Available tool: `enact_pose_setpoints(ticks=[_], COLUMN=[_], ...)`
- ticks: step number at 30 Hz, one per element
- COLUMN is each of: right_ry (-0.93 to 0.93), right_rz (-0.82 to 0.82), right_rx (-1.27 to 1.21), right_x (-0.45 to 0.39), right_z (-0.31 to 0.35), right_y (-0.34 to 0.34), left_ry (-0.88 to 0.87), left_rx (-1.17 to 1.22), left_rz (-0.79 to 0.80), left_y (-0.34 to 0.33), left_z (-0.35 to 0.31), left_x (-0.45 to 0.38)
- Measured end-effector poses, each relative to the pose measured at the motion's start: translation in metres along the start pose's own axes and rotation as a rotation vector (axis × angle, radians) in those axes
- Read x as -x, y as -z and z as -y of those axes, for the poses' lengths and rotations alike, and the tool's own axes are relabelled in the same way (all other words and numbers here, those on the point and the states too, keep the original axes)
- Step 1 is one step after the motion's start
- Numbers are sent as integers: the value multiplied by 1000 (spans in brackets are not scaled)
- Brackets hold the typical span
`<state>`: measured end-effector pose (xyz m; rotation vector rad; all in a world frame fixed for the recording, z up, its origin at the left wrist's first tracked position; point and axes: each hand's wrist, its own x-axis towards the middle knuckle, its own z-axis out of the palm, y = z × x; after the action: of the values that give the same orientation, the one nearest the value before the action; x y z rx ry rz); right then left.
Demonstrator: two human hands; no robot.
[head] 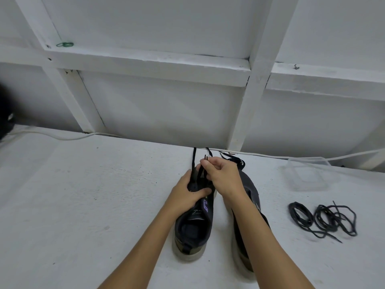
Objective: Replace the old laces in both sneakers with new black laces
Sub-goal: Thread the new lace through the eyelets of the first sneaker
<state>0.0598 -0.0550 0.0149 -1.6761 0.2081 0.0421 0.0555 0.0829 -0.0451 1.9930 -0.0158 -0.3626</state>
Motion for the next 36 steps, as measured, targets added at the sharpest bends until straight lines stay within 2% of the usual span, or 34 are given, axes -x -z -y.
enact_pose_setpoints(ticks=[5, 9, 12, 14, 15, 17, 20, 24, 26, 30, 34, 36], right_ry=[51, 165, 228, 219, 203, 134, 2, -106, -155, -162, -170, -146], right_rz=[11, 35, 69, 194, 270, 374, 346, 390, 425, 495, 414, 397], right_rx=[2, -9, -176, -294, -245, 114, 692, 1095, 1170, 1045, 696, 444], right_x=[4, 6, 5, 5, 5, 3, -7, -13, -11, -11, -17, -19], right_z=[8, 34, 60, 69, 70, 62, 40, 19, 16, 28, 32, 33], right_y=[-4, -2, 4, 9, 11, 15, 23, 20, 14, 15, 21, 22], left_ry=[90, 123, 115, 102, 93, 72, 63, 41, 34, 29, 41, 38], left_rx=[6, 16, 0, -17, -28, -63, -68, -67, -77, -75, -48, -31], left_rz=[-56, -64, -68, -63, -64, -80, -101, -91, -86, -85, -84, -87], left_y=[6, 7, 7, 6, 5, 4, 3, 0, 0, 0, 1, 1], left_z=[-3, -3, -2, -2, -2, -1, 1, -1, -1, 2, 3, 5], left_x=[-2, 1, 1, 1, 1, 2, 3, 4, 3, 3, 3, 1])
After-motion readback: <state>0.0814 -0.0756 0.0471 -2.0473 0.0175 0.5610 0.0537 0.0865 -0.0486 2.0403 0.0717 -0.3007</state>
